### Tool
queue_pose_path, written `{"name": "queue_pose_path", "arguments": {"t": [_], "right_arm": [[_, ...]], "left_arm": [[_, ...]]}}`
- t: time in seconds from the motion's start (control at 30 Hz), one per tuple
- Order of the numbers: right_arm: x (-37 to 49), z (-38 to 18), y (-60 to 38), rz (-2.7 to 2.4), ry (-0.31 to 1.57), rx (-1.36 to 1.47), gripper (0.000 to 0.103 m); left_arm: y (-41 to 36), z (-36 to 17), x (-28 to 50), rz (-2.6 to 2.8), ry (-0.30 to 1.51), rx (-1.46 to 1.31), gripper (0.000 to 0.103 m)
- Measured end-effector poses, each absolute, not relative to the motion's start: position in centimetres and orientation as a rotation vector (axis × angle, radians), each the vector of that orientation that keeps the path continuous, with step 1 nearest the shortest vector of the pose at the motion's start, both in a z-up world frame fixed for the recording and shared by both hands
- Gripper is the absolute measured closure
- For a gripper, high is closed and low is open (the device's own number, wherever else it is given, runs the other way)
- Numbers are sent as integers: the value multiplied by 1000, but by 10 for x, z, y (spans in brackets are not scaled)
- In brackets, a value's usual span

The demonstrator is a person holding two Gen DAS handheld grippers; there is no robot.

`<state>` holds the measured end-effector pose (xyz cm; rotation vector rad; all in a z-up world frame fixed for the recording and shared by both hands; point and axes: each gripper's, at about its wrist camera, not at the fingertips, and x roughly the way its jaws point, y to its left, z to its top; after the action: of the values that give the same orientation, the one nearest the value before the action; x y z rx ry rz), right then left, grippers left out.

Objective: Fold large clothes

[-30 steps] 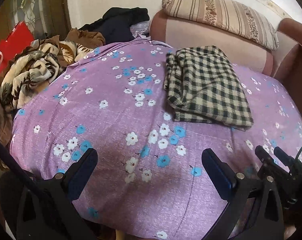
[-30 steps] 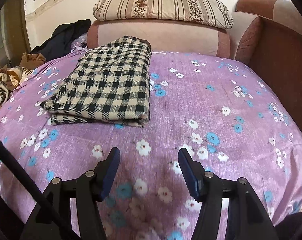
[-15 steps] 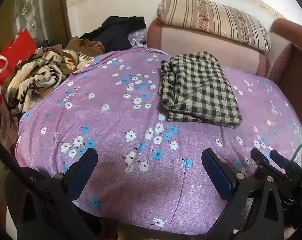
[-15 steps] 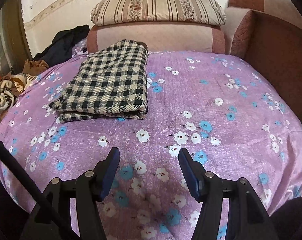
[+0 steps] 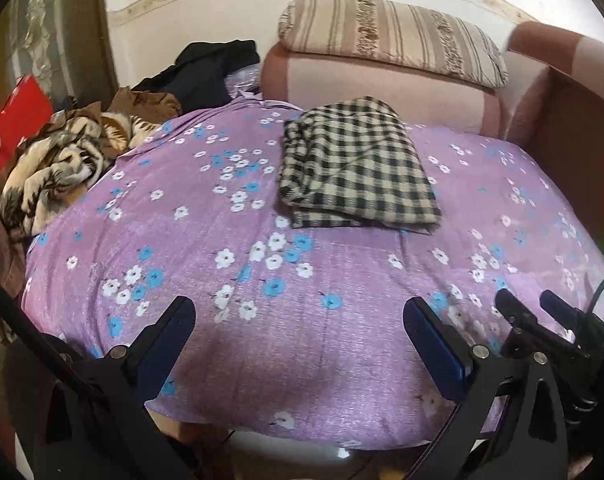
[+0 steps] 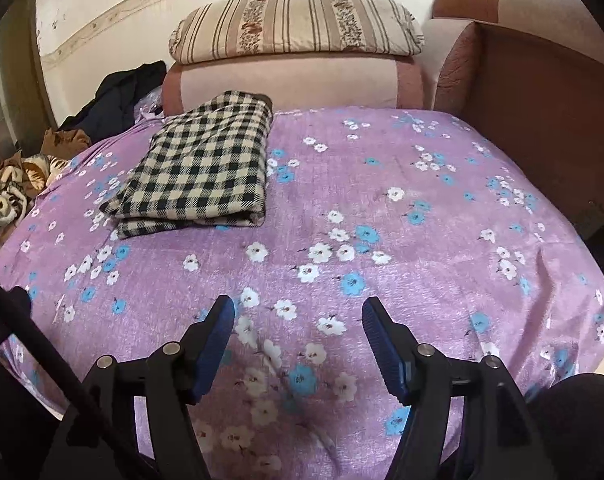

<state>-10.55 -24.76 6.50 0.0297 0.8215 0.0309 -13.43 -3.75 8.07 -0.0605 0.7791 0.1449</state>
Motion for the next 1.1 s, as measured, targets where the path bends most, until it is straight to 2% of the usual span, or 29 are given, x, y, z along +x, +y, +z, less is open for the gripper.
{"name": "queue_pose_path", "arguments": {"t": [0.57,1.1], "right_arm": [[-71,9,-250,-9,892,-1,32],[-71,8,-241,-25,882,-41,32]], "left_arm": [[-37,6,-81,137,963,-52,0],[-32,-3,-77,127,986,-66,0]]}}
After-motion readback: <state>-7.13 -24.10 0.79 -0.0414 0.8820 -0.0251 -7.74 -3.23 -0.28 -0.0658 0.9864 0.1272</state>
